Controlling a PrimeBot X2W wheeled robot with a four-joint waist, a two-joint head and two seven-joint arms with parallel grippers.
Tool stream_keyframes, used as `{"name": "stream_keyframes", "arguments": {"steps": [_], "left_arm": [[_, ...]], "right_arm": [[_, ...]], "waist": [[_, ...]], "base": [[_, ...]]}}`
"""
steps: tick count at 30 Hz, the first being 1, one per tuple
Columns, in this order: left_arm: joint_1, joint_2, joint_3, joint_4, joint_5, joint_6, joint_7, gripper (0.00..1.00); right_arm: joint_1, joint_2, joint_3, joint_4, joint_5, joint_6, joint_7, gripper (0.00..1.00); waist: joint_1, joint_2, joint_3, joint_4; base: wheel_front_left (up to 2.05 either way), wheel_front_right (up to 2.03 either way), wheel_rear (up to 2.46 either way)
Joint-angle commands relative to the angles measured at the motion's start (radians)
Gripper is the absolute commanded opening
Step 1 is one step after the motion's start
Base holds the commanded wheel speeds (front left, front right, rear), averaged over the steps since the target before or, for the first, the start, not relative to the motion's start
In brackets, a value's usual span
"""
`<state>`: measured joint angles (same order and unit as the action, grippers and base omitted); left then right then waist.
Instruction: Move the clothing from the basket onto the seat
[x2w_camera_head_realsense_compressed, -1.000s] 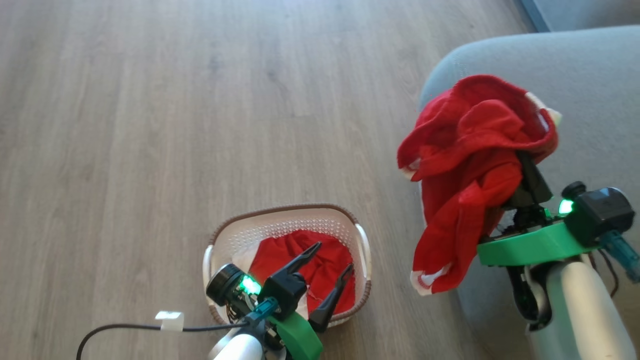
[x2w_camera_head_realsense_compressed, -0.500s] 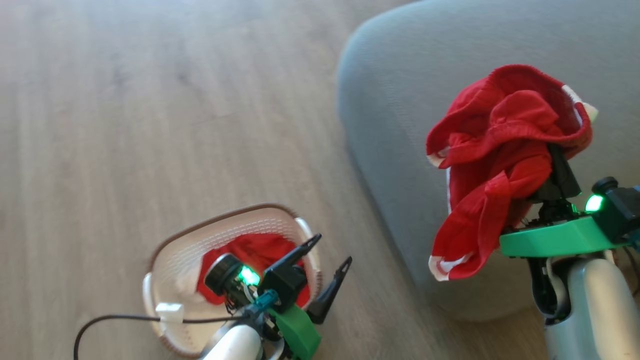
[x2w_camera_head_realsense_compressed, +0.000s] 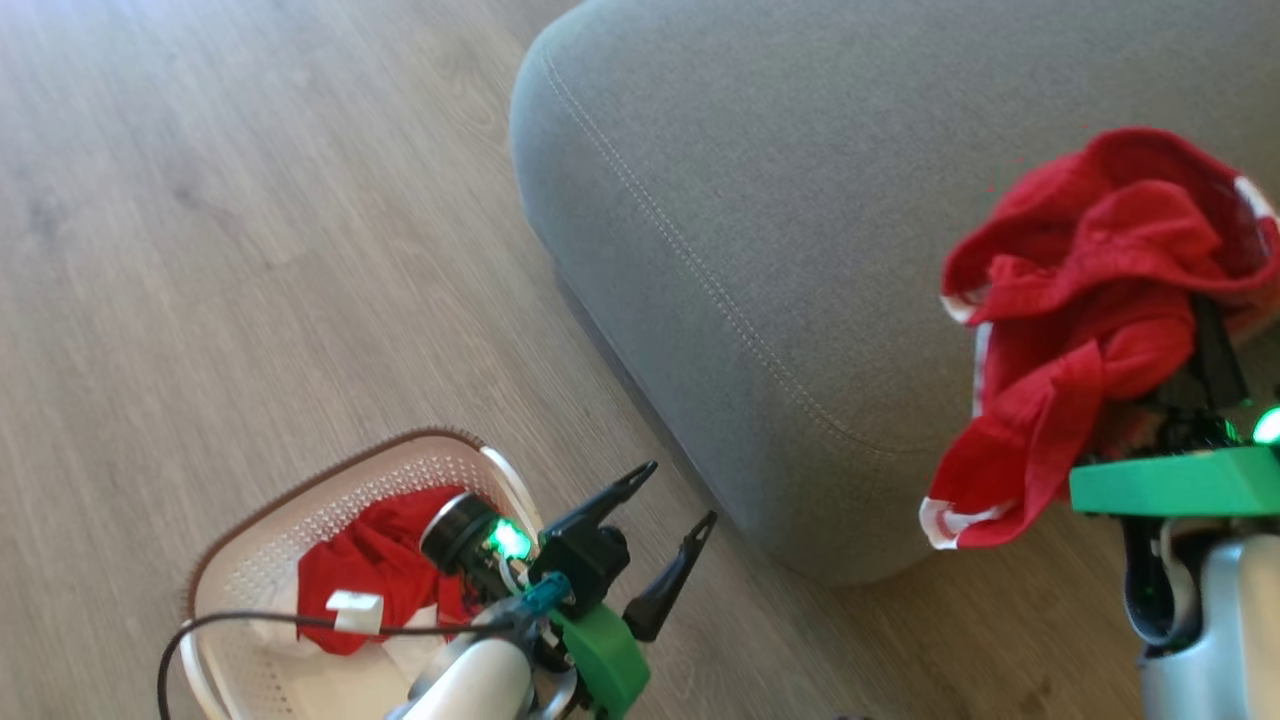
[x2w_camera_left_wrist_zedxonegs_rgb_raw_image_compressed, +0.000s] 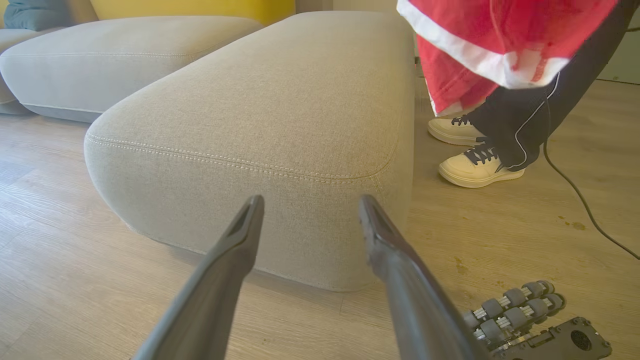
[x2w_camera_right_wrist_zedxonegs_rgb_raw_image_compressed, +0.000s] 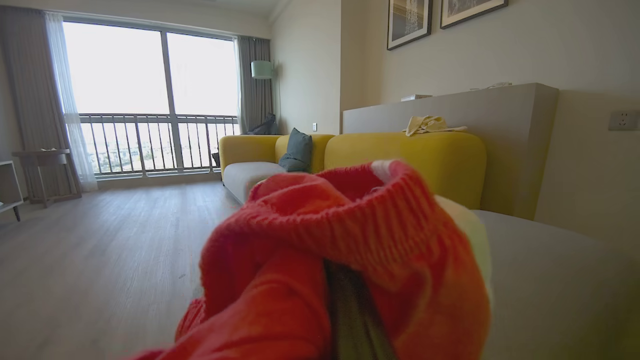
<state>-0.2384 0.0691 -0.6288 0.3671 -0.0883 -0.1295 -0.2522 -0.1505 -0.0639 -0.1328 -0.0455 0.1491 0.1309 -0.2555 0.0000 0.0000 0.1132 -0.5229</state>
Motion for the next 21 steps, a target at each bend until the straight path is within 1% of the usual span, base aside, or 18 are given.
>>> {"name": "stream_keyframes", "arguments": {"steps": [1,7,14,20,21], "left_arm": [[-0.059,0.002,0.021,-0.025,-0.011,-0.001,-0.010,1.00],[-0.089,-0.004,0.010,-0.015,-0.026,-0.001,-0.010,1.00],[-0.103,-0.007,0.015,-0.011,-0.032,-0.001,-0.010,1.00],[-0.087,-0.005,0.039,-0.014,-0.026,-0.001,-0.010,1.00],[-0.084,-0.004,0.042,-0.015,-0.024,-0.001,-0.010,1.00]], "right_arm": [[-0.007,0.006,0.006,-0.043,-0.012,0.000,-0.006,0.00],[0.000,0.008,-0.021,-0.059,-0.024,0.000,-0.006,0.00],[-0.006,0.009,-0.011,-0.049,-0.023,0.000,-0.006,0.00],[-0.011,0.009,-0.015,-0.034,-0.015,0.000,-0.006,0.00],[-0.014,0.001,-0.006,-0.029,-0.020,0.000,-0.006,0.00]], "waist": [[0.0000,0.0000,0.012,-0.006],[0.0000,0.0000,0.032,-0.010],[0.0000,0.0000,0.040,-0.008],[0.0000,0.0000,0.040,-0.005],[0.0000,0.0000,0.043,-0.005]], "base": [[0.00,0.00,0.00],[0.00,0.00,0.00],[0.00,0.00,0.00],[0.00,0.00,0.00],[0.00,0.00,0.00]]}}
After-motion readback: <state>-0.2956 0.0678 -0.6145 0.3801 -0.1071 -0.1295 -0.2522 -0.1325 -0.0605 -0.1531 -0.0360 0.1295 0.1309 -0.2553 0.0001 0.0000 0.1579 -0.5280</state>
